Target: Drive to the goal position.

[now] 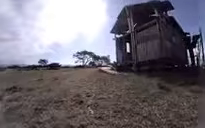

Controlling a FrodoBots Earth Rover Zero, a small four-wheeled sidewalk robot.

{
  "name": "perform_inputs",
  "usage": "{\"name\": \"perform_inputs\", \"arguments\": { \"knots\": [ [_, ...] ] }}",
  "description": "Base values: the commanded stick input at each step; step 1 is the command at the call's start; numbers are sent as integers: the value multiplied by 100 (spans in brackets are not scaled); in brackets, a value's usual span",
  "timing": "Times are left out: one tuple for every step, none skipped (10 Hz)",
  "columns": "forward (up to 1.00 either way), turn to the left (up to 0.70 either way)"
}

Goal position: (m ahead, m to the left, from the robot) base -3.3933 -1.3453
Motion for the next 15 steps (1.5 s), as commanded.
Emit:
{"name": "perform_inputs", "arguments": {
  "knots": [
    [70, 27],
    [70, 27],
    [70, 27],
    [70, 27],
    [70, 27],
    [70, 27],
    [70, 27],
    [70, 27],
    [70, 27],
    [70, 27],
    [70, 27],
    [70, 27],
    [70, 27],
    [70, 13],
    [70, 0]
  ]
}}
